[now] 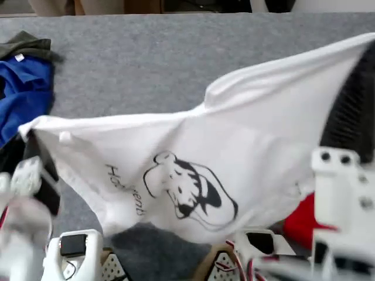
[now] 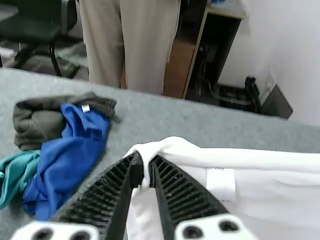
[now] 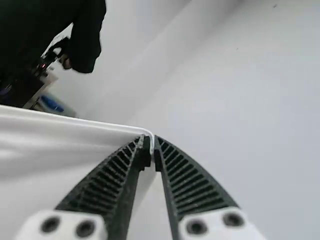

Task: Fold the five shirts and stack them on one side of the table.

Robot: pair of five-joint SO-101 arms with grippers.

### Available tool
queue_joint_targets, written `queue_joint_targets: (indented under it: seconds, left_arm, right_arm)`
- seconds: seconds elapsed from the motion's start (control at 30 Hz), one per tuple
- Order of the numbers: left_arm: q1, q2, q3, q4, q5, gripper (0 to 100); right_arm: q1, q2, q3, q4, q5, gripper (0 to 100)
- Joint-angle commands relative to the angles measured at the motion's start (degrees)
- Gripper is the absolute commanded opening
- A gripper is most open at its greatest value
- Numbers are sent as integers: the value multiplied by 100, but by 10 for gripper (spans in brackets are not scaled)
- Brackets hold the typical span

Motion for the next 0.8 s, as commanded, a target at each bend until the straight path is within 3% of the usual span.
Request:
queue_joint_targets:
  seconds: [0.0, 0.23, 0.37, 0.53, 0.77]
  left_arm:
    - [18, 22, 1301, -1037, -53, 18]
    - [53, 84, 3341, -3859, -44, 18]
    - [53, 664, 3771, -5178, -44, 18]
    - [53, 2141, 3200, -5820, -44, 18]
    - [53, 4365, 1336, -5802, -26, 18]
  right_arm:
    - [48, 48, 831, 97, 70, 5]
    - [40, 48, 3574, -1547, 26, 5]
    - [31, 48, 5042, -2769, 26, 4]
    - [-224, 57, 6202, -3965, 26, 4]
    - [-453, 796, 6519, -4897, 18, 4]
